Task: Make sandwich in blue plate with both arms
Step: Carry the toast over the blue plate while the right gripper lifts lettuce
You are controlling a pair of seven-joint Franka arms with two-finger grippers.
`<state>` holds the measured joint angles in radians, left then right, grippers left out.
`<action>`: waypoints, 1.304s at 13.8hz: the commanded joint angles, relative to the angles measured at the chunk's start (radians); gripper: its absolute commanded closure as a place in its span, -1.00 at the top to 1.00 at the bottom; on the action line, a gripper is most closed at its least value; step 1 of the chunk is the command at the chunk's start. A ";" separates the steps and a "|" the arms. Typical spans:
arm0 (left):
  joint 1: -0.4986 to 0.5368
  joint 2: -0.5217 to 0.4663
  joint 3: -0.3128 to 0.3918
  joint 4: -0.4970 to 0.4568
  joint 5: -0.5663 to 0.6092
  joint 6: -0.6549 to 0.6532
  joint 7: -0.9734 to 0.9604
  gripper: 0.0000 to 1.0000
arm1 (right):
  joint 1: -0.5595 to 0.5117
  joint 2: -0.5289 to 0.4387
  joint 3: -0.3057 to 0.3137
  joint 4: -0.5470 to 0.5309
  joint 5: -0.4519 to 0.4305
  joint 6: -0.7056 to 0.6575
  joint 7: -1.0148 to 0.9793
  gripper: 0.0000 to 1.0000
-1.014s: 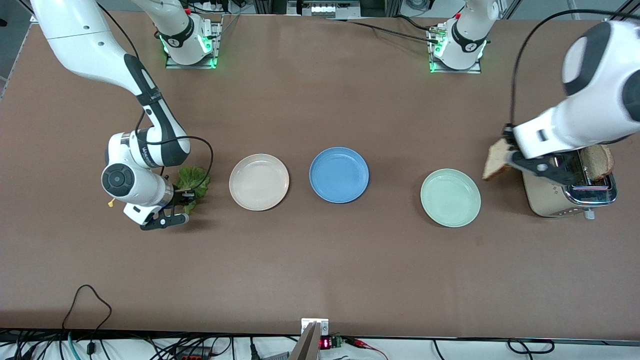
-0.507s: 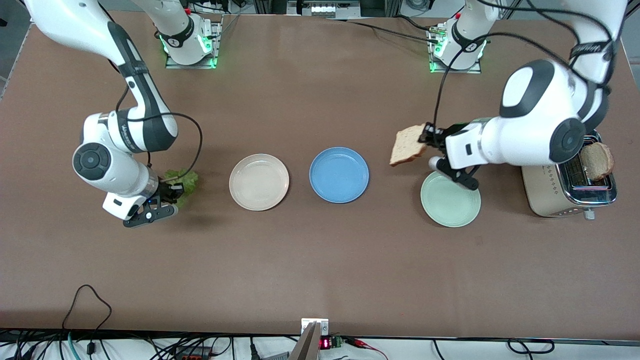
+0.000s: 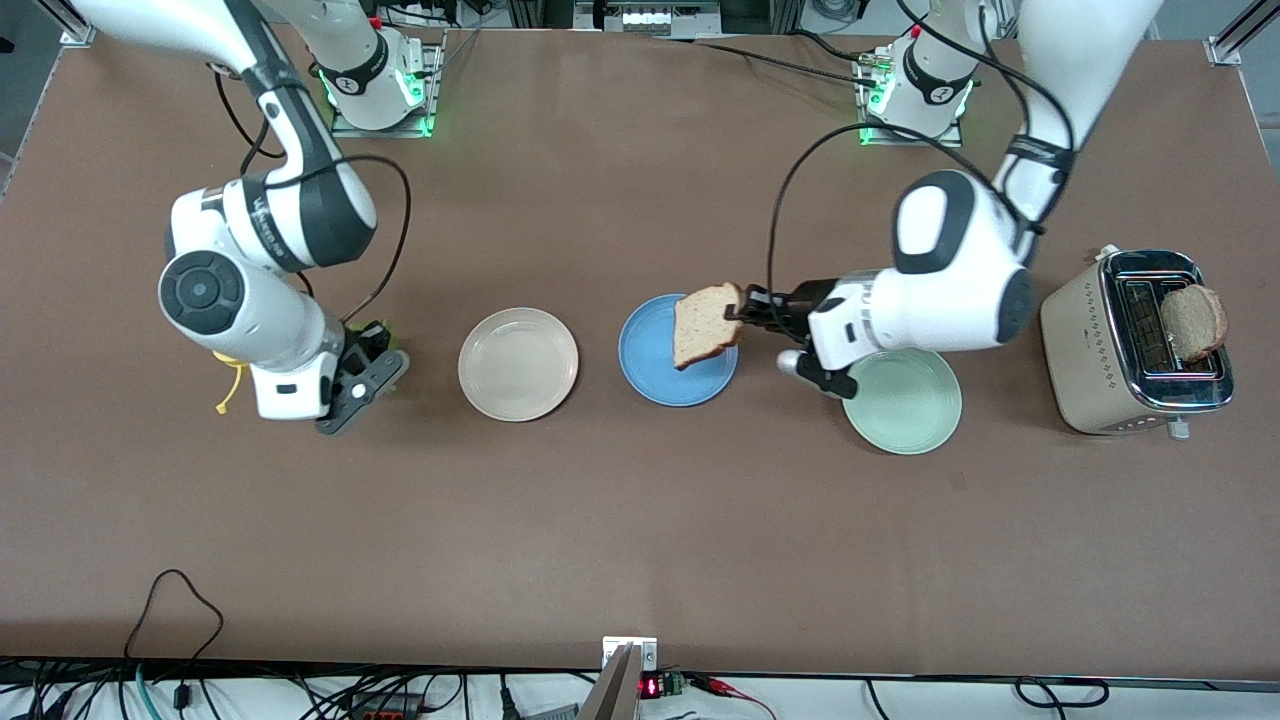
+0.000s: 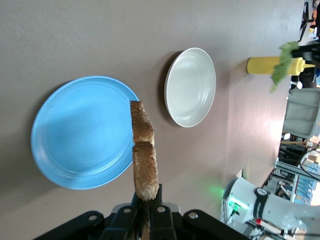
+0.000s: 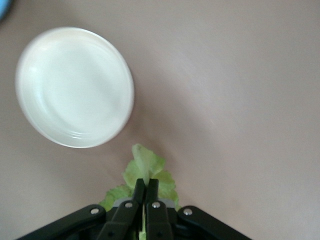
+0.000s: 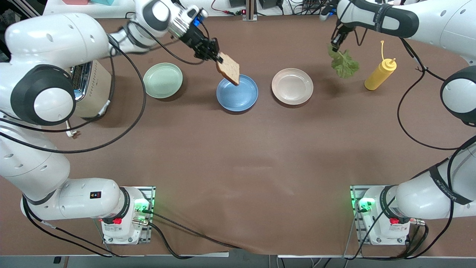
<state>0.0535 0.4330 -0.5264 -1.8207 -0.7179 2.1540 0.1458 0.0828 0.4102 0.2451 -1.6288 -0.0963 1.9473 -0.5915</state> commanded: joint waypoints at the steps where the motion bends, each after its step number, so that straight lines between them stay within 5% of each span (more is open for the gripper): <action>1: -0.003 0.003 -0.021 -0.083 -0.148 0.102 0.136 -1.00 | -0.008 0.002 0.066 0.044 0.001 -0.041 -0.097 -1.00; 5: 0.006 0.093 -0.024 -0.126 -0.285 0.191 0.438 -1.00 | 0.005 0.009 0.135 0.044 0.003 -0.039 -0.143 -1.00; 9: -0.001 0.159 -0.023 -0.127 -0.452 0.211 0.607 -1.00 | 0.077 0.012 0.141 0.052 0.052 -0.024 -0.117 -1.00; 13: -0.004 0.204 -0.023 -0.129 -0.456 0.222 0.643 -0.99 | 0.141 0.042 0.141 0.066 0.070 0.044 -0.093 -1.00; 14: -0.006 0.204 -0.023 -0.129 -0.456 0.222 0.643 -0.84 | 0.155 0.051 0.141 0.066 0.069 0.067 -0.070 -1.00; 15: -0.007 0.205 -0.021 -0.127 -0.454 0.221 0.644 -0.30 | 0.169 0.062 0.140 0.066 0.069 0.090 -0.058 -1.00; 16: -0.004 0.214 -0.018 -0.127 -0.448 0.219 0.653 0.99 | 0.178 0.073 0.141 0.066 0.070 0.116 -0.048 -1.00; 18: 0.012 0.195 -0.011 -0.137 -0.439 0.207 0.681 1.00 | 0.201 0.091 0.141 0.067 0.070 0.169 -0.012 -1.00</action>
<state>0.0500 0.6383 -0.5376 -1.9554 -1.1416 2.3645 0.7774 0.2617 0.4711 0.3874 -1.5945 -0.0373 2.0898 -0.6378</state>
